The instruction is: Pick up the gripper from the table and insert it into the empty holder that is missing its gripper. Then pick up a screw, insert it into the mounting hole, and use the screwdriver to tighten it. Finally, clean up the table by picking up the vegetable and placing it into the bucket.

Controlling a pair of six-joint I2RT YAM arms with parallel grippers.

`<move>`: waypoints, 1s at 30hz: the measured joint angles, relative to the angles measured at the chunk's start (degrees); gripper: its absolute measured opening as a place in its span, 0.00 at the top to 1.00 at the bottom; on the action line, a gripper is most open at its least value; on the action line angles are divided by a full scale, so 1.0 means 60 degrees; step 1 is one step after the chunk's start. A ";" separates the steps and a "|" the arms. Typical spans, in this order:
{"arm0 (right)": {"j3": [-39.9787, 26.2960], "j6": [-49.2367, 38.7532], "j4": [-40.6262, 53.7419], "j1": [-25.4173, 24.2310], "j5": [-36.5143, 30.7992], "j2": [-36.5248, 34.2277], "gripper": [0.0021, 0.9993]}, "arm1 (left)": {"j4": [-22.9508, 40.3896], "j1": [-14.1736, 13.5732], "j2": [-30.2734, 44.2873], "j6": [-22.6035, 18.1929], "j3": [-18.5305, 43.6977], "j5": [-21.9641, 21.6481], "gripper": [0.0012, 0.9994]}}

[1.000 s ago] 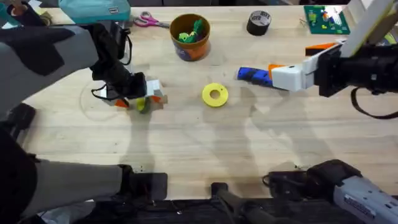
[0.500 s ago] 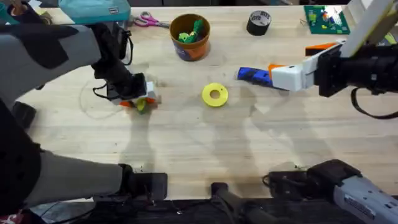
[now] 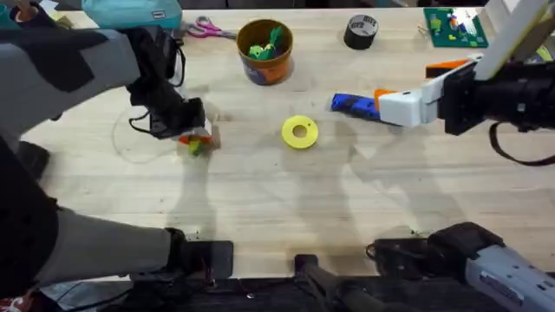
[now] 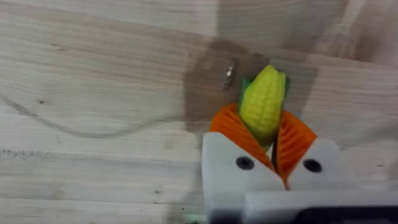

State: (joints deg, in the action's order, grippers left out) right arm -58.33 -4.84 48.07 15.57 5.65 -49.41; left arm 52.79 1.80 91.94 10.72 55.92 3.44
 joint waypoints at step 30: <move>0.0000 -0.0004 0.0000 0.0000 0.0000 0.0000 0.00 | -0.4847 -0.2509 0.0327 0.0004 0.3541 0.1512 0.98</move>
State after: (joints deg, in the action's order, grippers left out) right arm -58.33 -4.86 48.07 15.57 5.65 -49.41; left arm 23.71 -13.25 93.90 10.74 77.17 12.51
